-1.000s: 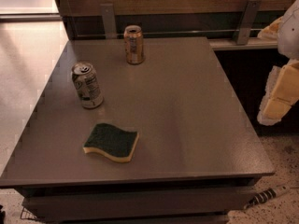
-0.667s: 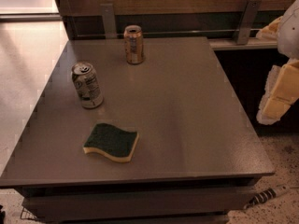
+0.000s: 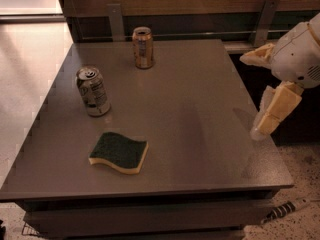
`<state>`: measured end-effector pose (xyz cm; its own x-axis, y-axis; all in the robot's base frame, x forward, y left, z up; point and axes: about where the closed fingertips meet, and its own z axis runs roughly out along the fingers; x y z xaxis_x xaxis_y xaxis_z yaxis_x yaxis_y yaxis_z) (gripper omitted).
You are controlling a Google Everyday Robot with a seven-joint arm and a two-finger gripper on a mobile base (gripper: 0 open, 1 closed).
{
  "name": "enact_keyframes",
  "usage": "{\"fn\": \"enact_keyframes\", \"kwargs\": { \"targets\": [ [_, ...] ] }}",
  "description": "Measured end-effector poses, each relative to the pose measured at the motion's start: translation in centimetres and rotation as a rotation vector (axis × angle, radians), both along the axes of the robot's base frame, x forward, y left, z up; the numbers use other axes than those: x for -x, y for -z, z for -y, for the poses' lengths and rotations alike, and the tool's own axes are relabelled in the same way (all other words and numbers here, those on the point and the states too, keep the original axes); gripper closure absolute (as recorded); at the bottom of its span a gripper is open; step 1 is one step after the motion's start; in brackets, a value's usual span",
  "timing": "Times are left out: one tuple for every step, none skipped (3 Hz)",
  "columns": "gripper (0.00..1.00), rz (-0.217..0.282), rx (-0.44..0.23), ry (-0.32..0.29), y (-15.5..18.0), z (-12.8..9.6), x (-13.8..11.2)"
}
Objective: Move sponge near orange can
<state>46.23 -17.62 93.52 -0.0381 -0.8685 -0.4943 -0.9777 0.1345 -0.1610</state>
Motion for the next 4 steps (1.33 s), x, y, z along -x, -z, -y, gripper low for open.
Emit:
{"fn": "enact_keyframes", "kwargs": {
  "targets": [
    [0.00,-0.006,-0.234,-0.142,3.8,-4.9,-0.2],
    [0.00,0.008,-0.519,-0.265,5.3,-10.3,1.1],
    [0.00,0.011,-0.650,-0.331,5.6,-13.2,2.1],
    [0.00,0.015,-0.665,-0.345,5.4,-13.7,2.3]
  ]
}}
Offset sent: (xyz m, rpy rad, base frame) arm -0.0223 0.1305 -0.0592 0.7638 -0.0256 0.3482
